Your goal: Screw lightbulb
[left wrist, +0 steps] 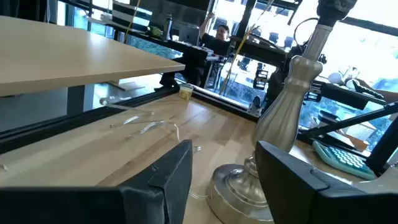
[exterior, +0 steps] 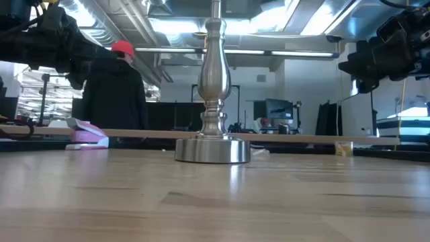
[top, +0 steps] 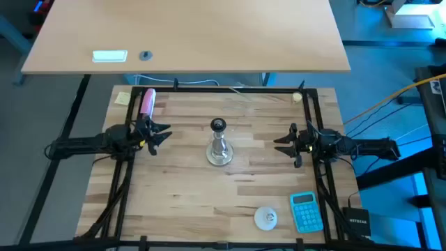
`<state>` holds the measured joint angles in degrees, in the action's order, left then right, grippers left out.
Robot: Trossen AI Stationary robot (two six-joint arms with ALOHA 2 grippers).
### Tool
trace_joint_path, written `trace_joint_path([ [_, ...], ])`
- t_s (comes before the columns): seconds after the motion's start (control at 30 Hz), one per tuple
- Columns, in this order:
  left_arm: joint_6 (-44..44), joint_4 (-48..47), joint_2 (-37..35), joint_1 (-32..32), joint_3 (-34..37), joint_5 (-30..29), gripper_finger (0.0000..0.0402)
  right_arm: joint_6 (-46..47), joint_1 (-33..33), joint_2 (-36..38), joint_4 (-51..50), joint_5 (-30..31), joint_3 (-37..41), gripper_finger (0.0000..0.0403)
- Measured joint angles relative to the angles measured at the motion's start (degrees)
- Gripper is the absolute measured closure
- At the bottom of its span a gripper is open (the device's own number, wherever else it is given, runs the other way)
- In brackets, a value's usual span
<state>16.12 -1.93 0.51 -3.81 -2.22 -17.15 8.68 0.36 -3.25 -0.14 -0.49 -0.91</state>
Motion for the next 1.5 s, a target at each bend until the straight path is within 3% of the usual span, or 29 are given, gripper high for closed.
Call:
trace_joint_path([
  [1.5, -1.79, 0.0, 0.02, -0.04, 0.0, -0.02, 0.0235, 0.0, 0.0, 0.0, 0.0, -0.02, 0.01, 0.0267],
])
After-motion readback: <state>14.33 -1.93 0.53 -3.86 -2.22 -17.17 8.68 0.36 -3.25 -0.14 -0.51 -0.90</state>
